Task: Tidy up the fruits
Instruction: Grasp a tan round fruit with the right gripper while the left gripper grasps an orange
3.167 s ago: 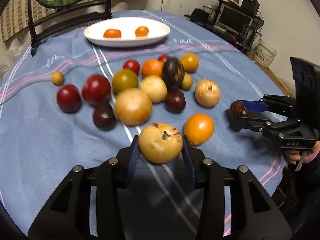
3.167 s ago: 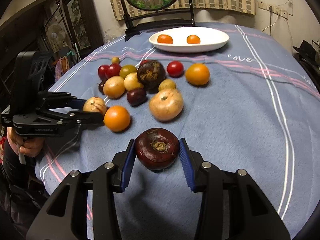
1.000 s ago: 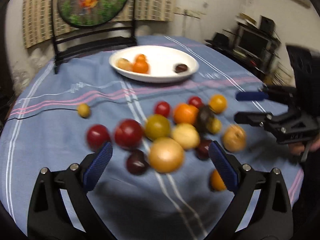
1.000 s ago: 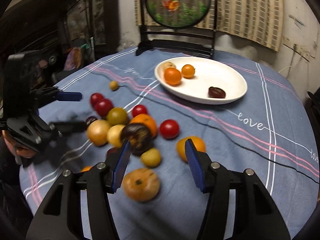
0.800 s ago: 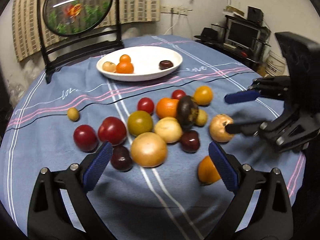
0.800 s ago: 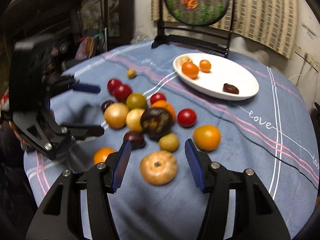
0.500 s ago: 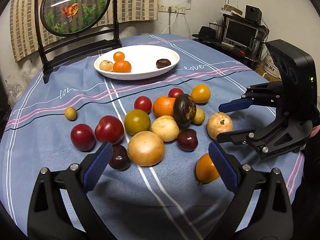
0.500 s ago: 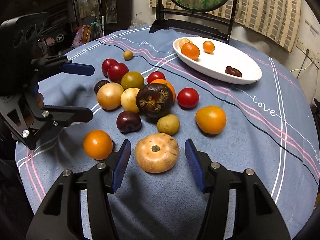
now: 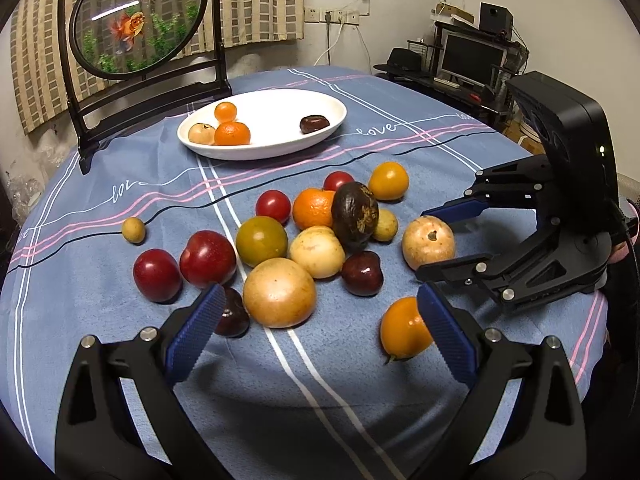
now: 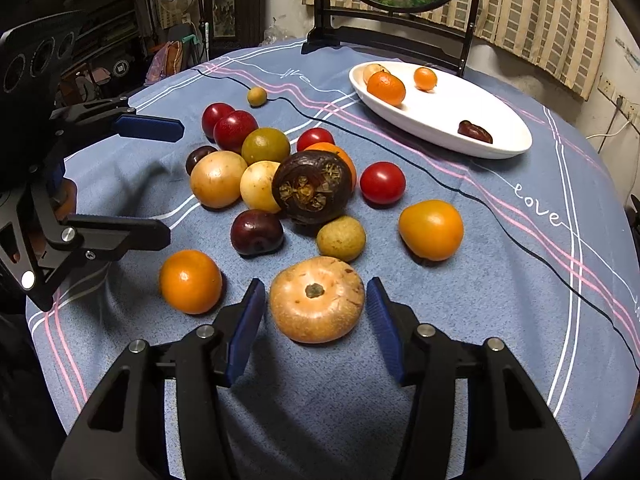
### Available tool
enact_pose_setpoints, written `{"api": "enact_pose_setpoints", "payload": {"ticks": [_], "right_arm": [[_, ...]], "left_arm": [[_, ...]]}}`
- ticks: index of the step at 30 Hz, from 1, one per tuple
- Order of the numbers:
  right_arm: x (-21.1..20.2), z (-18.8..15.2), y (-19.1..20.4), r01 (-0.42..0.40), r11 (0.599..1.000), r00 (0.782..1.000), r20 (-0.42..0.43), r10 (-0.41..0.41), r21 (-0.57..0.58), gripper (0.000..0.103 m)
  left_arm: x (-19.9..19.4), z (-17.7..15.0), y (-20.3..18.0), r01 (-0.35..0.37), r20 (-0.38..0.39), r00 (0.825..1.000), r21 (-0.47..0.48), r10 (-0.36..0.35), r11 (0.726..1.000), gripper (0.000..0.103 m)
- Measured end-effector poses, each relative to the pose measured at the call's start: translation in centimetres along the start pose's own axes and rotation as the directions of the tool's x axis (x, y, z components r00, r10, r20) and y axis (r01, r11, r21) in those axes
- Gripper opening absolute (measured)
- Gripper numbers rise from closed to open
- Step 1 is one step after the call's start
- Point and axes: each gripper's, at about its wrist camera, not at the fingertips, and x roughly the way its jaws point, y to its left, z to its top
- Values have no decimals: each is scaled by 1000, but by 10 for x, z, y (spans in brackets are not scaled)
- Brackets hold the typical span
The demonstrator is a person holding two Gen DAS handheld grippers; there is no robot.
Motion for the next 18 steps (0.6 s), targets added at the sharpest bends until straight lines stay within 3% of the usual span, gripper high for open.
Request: {"api": "enact_pose_setpoints", "payload": {"ticks": [5,9,12,16,18], "right_arm": [[0,0,-3,-11,1000,1000,0,11,11,47],[-3,3,-12,-40,998,999,22,38,56,47],[-9,3,-25,-51,992,998,51,46,119,47],[-9,3,-32,-32,986,999,48,24,161,47],[-8,3,-32,-29,986,999,43,22,163,47]], "left_arm": [[0,-1,-4,14,-5,1000,13,-14,1000,99],[-2,-3,-8,109,-27,994,26,-108,994,99],[-6,-7,-17,201,-43,979,68,-198,977,99],[-6,-13,-33,240,-66,970,135,-233,961,97],[-2,-15,-37,239,-81,970,146,-229,960,88]]}}
